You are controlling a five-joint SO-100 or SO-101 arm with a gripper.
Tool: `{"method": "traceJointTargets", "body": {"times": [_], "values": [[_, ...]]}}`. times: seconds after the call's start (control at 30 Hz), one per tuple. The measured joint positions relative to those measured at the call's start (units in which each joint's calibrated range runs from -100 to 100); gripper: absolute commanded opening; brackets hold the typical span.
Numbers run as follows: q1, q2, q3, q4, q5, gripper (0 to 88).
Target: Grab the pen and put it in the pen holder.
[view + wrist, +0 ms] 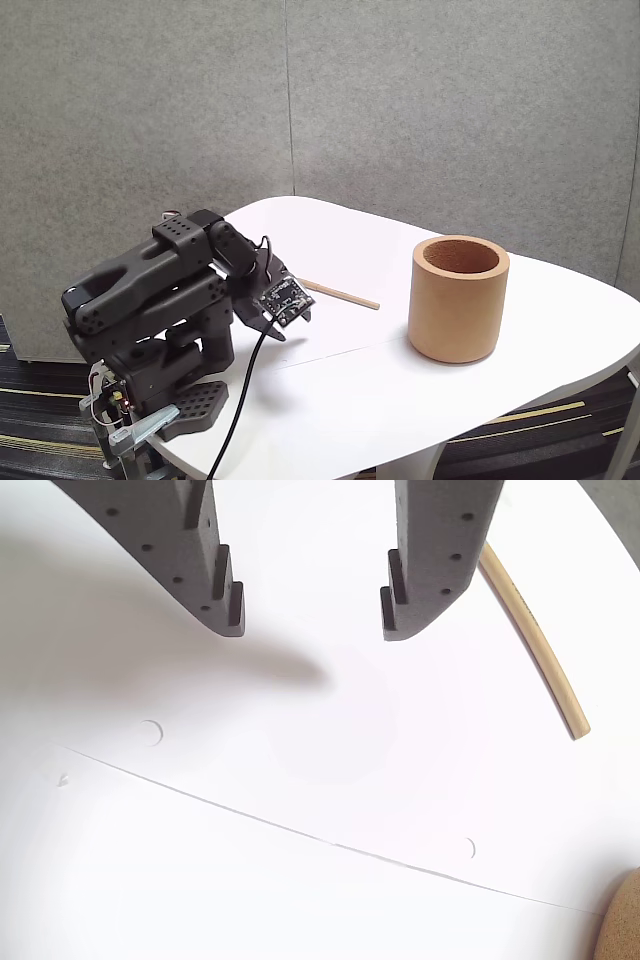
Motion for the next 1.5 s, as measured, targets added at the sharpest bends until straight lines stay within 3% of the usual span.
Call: {"method": "traceJointTargets", "body": {"times": [1.07, 1.5], "values": [[0.0, 0.08, -0.09, 0.0, 0.05, 18.7], [0.0, 3.47, -15.61, 0.17, 0.05, 18.7]]}}
